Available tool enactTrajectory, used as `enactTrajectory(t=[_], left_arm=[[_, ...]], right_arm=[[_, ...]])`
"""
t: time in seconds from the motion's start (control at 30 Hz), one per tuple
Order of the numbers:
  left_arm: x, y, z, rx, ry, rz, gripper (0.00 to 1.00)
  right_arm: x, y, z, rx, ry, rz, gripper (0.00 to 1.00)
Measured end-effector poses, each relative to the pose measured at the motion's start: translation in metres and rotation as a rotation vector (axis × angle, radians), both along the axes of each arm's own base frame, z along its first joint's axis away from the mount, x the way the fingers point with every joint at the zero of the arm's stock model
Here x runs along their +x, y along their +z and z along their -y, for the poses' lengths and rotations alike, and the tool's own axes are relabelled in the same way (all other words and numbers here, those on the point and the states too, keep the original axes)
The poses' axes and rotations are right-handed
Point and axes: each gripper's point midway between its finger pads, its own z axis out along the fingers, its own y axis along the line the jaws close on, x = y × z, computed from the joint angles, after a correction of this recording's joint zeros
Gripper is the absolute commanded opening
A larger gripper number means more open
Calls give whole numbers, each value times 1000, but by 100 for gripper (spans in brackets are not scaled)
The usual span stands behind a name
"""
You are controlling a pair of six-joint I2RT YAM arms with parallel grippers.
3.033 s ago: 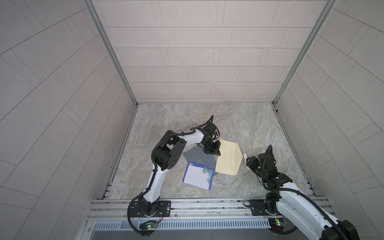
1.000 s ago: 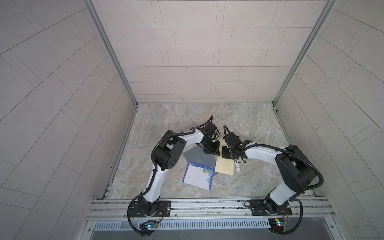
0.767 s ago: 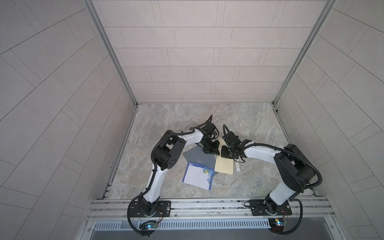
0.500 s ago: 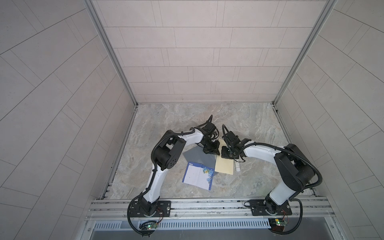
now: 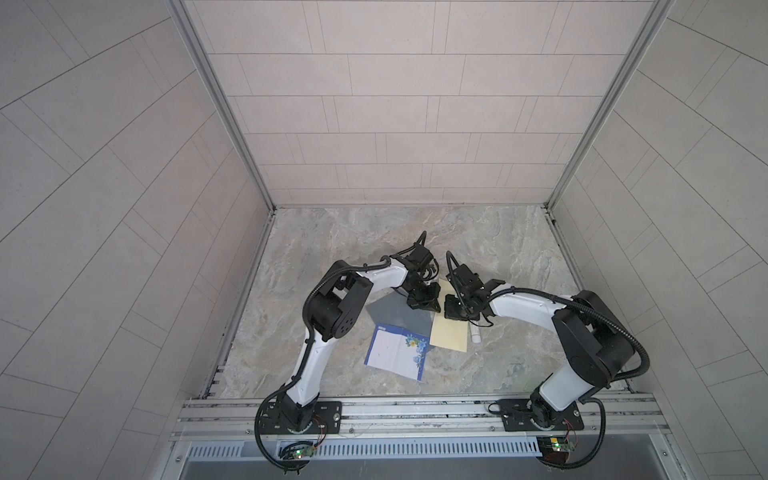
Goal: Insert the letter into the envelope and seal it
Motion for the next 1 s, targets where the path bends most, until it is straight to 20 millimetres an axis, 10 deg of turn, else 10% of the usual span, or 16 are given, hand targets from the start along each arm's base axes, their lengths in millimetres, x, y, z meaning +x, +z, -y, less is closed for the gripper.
enactTrajectory(t=[1.0], left_arm=[[-2, 0, 2, 0, -6, -1, 0]], right_arm=[[-22, 14, 8, -58, 63, -1, 4]])
